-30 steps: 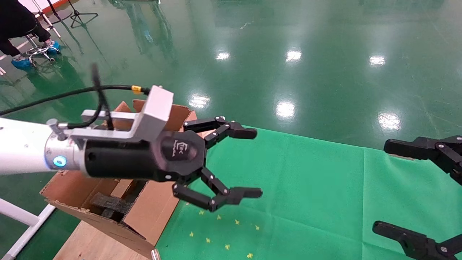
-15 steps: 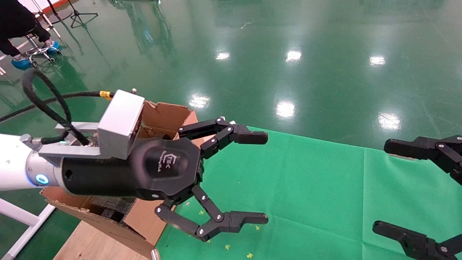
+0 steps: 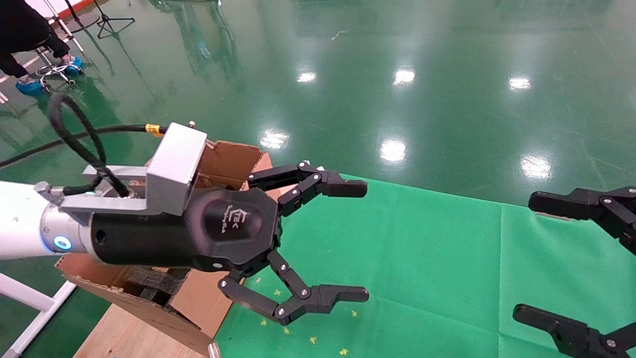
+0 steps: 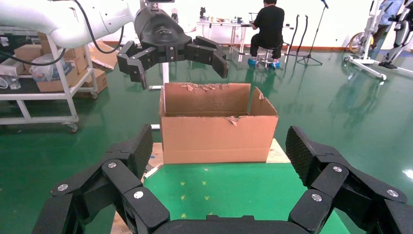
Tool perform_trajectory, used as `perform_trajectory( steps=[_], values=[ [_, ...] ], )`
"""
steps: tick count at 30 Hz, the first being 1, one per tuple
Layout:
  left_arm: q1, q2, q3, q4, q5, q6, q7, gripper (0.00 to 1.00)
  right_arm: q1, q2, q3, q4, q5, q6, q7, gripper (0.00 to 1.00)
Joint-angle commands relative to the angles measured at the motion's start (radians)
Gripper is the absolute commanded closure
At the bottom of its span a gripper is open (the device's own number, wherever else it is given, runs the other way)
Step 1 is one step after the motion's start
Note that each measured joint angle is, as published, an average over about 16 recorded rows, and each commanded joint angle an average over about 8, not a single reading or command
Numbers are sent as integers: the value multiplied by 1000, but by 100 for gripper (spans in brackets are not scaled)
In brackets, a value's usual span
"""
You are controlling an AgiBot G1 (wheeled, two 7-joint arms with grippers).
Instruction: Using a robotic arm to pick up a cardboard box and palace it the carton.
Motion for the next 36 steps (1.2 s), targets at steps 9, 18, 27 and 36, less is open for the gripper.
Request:
perform_trajectory(
  steps=[9, 18, 27, 36],
  values=[
    [-5, -1, 4, 2, 6, -2, -2, 0, 0, 0, 0, 0, 0, 0, 0, 0],
    [-6, -1, 6, 3, 8, -2, -2, 0, 0, 0, 0, 0, 0, 0, 0, 0],
    [-7, -2, 7, 4, 9, -3, -3, 0, 0, 0, 0, 0, 0, 0, 0, 0],
    [-8, -2, 7, 4, 9, -3, -3, 0, 0, 0, 0, 0, 0, 0, 0, 0]
  ],
)
